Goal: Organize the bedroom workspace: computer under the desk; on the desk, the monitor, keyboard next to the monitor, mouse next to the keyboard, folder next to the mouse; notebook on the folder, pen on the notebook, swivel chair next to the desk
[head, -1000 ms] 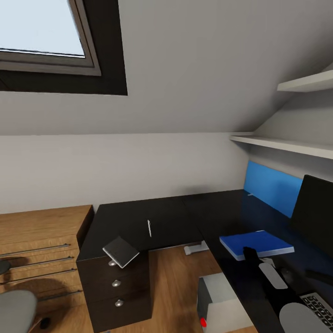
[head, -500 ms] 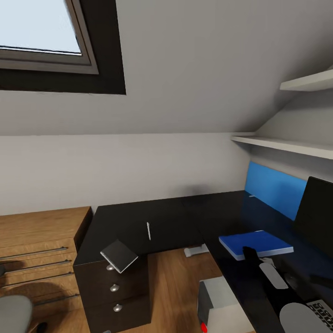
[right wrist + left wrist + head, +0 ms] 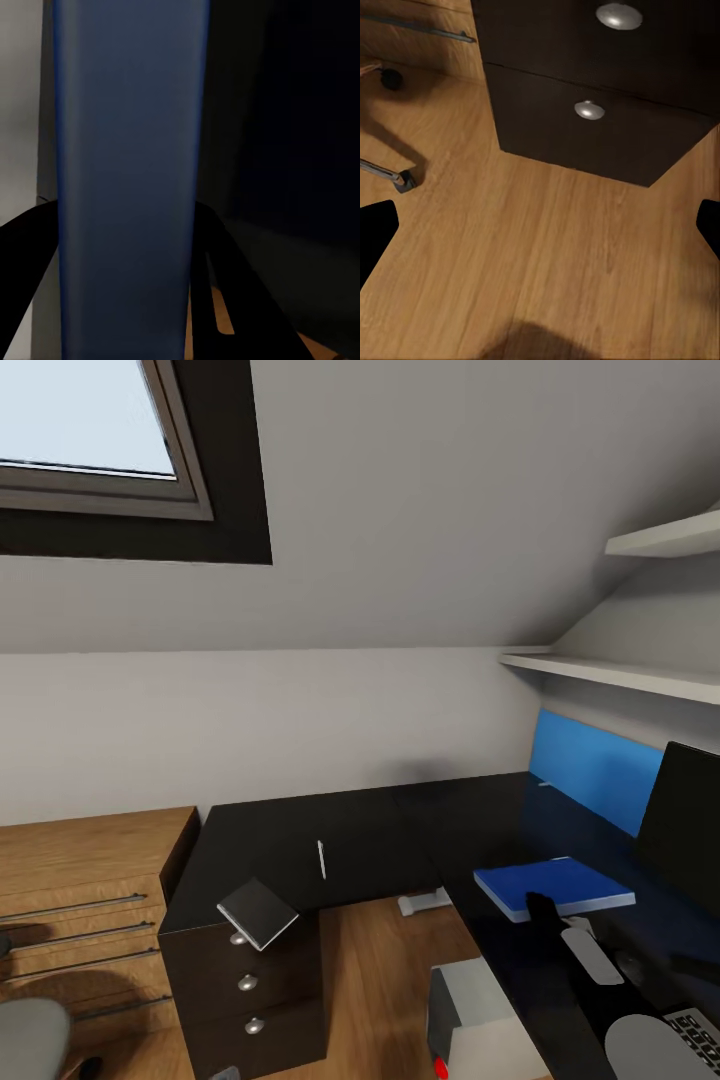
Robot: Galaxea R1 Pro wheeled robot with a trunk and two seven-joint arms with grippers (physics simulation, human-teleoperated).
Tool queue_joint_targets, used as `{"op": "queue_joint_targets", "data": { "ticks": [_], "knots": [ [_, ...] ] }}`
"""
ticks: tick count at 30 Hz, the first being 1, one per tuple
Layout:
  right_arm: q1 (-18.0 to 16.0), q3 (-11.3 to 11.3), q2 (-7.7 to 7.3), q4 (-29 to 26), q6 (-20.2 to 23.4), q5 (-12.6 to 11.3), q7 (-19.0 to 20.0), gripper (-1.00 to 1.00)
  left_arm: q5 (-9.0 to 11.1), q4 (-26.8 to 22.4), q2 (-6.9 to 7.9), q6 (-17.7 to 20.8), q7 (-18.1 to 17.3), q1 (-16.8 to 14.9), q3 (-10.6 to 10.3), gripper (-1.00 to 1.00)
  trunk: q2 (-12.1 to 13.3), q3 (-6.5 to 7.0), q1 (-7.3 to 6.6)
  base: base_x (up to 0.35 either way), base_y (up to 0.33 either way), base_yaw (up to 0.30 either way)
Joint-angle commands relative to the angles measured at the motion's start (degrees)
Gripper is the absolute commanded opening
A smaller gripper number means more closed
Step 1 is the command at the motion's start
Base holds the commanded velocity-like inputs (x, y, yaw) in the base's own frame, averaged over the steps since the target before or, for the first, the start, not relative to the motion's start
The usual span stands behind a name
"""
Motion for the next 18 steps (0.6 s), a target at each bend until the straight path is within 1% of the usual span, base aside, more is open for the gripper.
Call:
{"op": "queue_joint_targets", "data": {
  "ticks": [1, 2, 5, 9, 12, 15, 18],
  "knots": [
    [-0.02, -0.17, 0.03, -0.13, 0.33, -0.21, -0.3, -1.0, 0.51, -0.02, 0.02, -1.85, 0.33, -0.06, -0.49, 1.0, -0.05, -0.08, 0.01, 0.0, 0.0, 0.0],
    [-0.02, -0.17, 0.05, -0.13, 0.35, -0.24, -0.29, -1.0, 0.51, -0.03, 0.01, -2.65, 0.32, -0.06, -0.49, 1.0, -0.05, -0.08, 0.01, 0.0, 0.0, 0.0],
    [-0.02, -0.17, 0.06, -0.13, 0.38, -0.29, -0.27, -1.0, 0.51, -0.05, -0.01, -6.65, 0.26, -0.06, -0.47, 1.0, -0.05, -0.08, 0.01, 0.0, 0.0, 0.0],
    [0.0, -0.17, 0.07, -0.13, 0.44, -0.08, -0.32, -1.0, 0.51, -0.13, -0.02, -8.44, 0.27, -0.06, -0.45, 1.0, -0.05, -0.08, 0.01, 0.0, 0.0, 0.0],
    [-0.02, -0.13, 0.07, -0.13, 0.47, 0.09, -0.34, -1.0, 0.56, -0.23, -0.04, -11.03, 0.32, -0.06, -0.47, 1.0, -0.05, -0.08, 0.01, 0.0, 0.0, 0.0],
    [-0.02, -0.14, 0.07, -0.13, 0.47, 0.0, -0.31, -1.0, 0.64, -0.23, -0.08, -15.21, 0.46, -0.06, -0.45, 1.0, -0.05, -0.08, 0.01, 0.0, 0.0, 0.0],
    [-0.02, -0.16, 0.08, -0.13, 0.42, -0.16, -0.28, -1.0, 0.64, -0.24, -0.43, -16.75, 0.52, -0.06, -0.53, 1.0, -0.05, -0.08, 0.01, 0.0, 0.0, 0.0]
  ]
}}
